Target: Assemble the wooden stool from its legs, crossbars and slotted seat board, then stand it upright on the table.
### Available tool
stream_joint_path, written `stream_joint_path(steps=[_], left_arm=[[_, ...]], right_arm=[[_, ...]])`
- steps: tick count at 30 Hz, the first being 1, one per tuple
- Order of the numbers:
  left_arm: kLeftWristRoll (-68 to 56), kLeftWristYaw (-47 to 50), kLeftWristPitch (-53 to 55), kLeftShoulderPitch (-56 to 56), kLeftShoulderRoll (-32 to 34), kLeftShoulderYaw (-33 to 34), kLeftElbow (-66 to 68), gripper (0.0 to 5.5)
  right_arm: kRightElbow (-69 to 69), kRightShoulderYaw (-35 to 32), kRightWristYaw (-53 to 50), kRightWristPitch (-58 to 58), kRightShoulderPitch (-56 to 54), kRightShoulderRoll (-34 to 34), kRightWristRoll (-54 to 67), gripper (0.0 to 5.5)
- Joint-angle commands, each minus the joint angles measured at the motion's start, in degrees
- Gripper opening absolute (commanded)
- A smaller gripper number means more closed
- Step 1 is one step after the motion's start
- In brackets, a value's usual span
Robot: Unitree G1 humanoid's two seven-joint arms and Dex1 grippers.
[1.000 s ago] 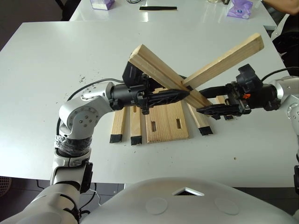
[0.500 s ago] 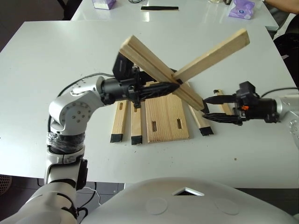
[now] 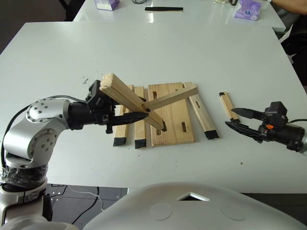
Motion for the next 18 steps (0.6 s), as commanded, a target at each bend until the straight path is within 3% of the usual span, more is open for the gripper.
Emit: stream_joint_path(steps=[1, 18], left_arm=[[3.3, -1.8, -3.1, 1.2, 1.7, -1.5, 1.2, 2.14], [11.8, -2.6, -11.0, 2.2, 3.0, -6.0, 5.4, 2.14]], right_arm=[[0.1, 1.8, -0.6, -1.9, -1.3, -0.4, -2.0, 2.75], [2.7, 5.7, -0.7, -6.5, -2.6, -1.1, -6.4, 2.75]])
